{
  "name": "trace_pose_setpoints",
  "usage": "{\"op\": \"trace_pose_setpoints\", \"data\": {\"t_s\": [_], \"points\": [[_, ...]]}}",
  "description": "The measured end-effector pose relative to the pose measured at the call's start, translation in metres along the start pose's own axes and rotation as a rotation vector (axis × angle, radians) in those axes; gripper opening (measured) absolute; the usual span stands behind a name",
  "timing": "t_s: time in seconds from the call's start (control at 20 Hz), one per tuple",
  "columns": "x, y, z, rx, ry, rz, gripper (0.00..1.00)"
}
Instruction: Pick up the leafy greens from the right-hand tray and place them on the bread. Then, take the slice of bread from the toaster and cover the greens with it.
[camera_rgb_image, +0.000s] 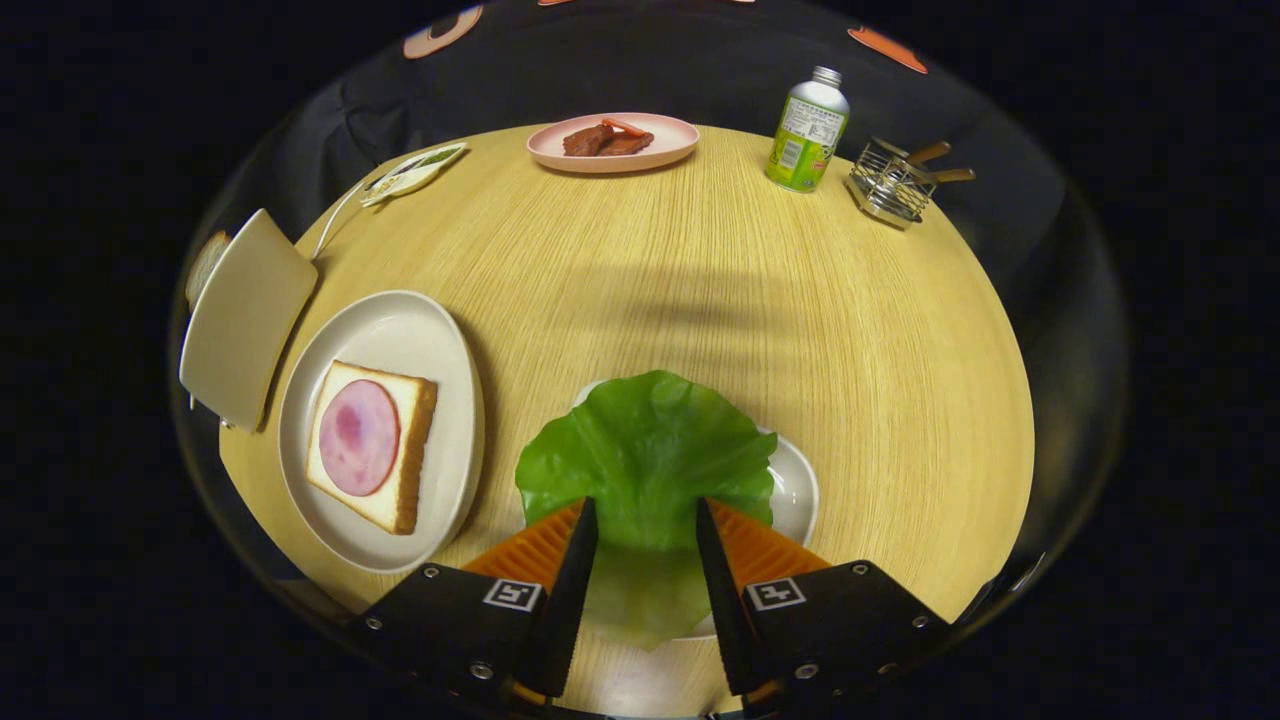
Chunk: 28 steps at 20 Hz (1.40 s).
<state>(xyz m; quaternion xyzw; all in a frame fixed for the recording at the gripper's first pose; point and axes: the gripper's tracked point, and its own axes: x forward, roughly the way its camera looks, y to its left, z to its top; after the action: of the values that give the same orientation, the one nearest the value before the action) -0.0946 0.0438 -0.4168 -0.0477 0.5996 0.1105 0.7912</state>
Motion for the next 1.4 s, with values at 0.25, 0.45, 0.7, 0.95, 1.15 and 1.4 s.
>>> {"op": "trace_pose_setpoints", "data": {"t_s": [0.25, 0.45, 0.7, 0.95, 1.15, 1.4], "points": [[0.001, -0.007, 0.003, 0.057, 0.003, -0.017, 0.17], [-0.003, -0.006, 0.004, 0.105, 0.011, -0.028, 0.02], [-0.039, 0.010, 0.024, 0.108, -0.076, 0.000, 0.01], [-0.083, 0.033, 0.055, 0.124, -0.166, 0.055, 0.01], [-0.094, 0.075, 0.065, 0.084, -0.179, 0.153, 0.01], [-0.088, 0.136, 0.062, 0.003, -0.141, 0.245, 0.01]]}}
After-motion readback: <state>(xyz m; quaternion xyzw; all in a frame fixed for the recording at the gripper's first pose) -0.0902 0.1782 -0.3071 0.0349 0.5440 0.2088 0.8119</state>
